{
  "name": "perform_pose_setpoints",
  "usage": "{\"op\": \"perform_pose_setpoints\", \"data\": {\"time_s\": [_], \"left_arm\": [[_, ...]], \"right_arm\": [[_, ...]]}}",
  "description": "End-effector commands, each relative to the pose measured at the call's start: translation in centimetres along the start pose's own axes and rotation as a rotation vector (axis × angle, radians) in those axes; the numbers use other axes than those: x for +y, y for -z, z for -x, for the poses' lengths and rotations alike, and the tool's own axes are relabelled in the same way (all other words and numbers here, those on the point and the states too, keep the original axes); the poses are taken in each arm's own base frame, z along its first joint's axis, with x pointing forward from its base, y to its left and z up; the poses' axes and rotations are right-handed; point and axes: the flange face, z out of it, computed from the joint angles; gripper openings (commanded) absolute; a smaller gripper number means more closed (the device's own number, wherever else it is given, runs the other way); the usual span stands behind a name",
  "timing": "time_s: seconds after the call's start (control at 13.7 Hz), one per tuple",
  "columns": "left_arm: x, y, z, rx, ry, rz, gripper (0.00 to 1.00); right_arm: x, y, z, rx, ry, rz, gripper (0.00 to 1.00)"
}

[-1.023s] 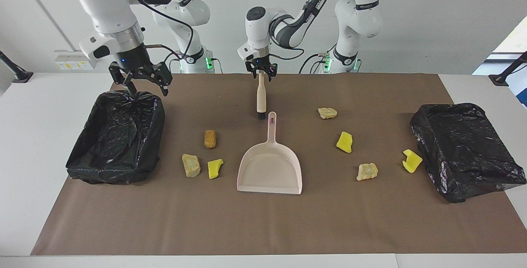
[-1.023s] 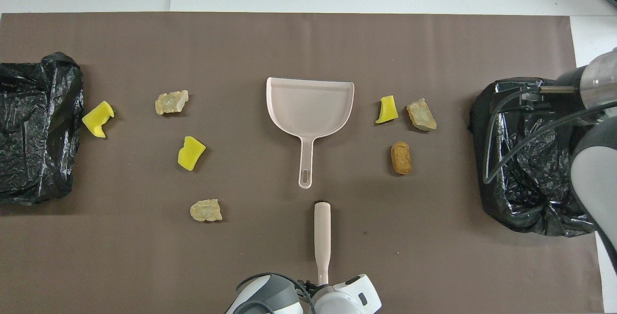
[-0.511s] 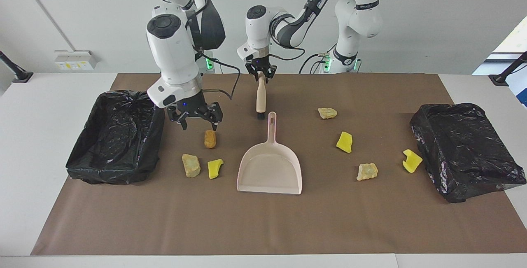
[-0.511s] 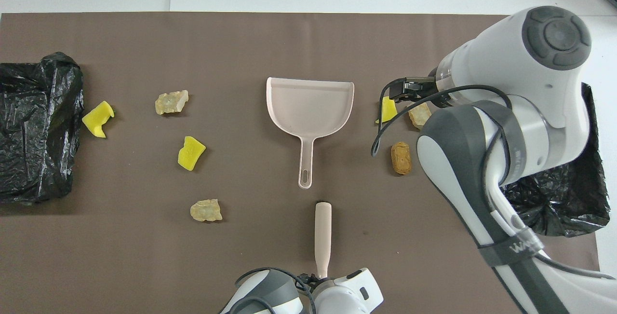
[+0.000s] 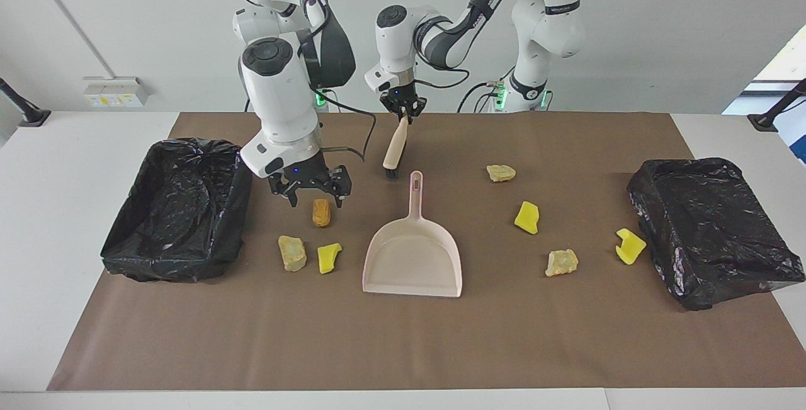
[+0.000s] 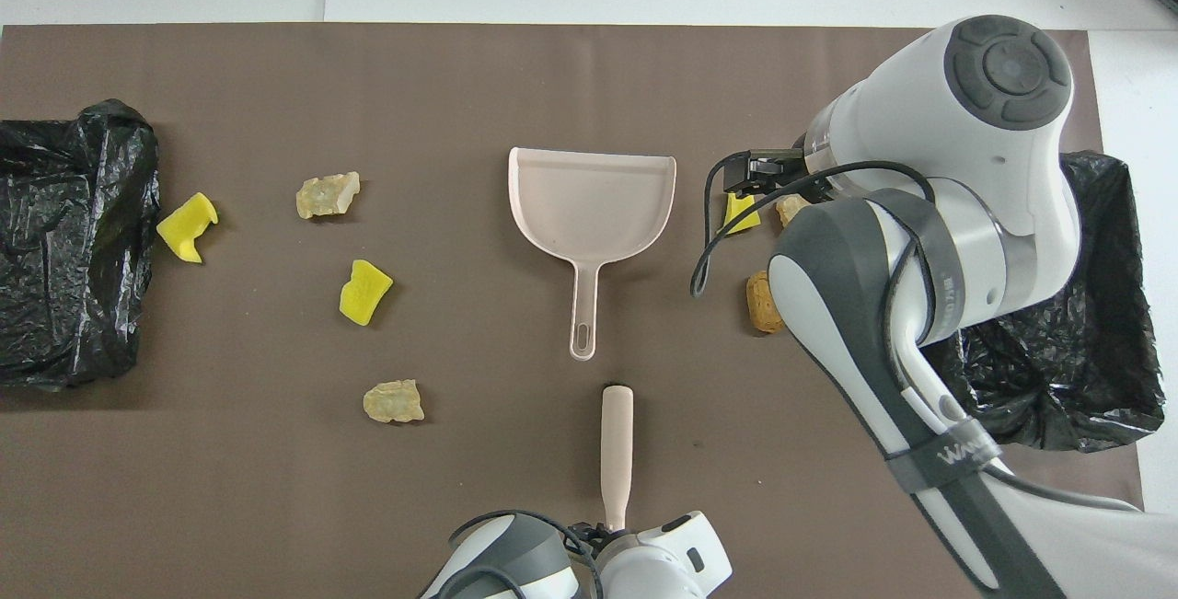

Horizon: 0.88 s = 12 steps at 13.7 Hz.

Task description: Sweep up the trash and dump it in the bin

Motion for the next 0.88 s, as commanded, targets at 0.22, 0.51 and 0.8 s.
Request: {"op": "perform_pose_setpoints", "data": {"time_s": [0.22,0.51,0.8], "left_arm": [[-9.8,2.5,1.7,-0.113,-0.028,-0.102,0.00],[-17.1,-0.7,3.9,-0.172,-0.110,-0.094,0.00],[-23.2,-2.4,0.8,-0.183,-0.158,-0.032,0.00]], "right_arm": [[-0.2,0.3,-0.3,0.012,-0.030,-0.030,1.00],[-1.7,0.1,0.7,-0.009,-0.063,-0.032,1.00],[-6.2,-1.8,3.3,-0.071,-0.070,-0.062,1.00]]}}
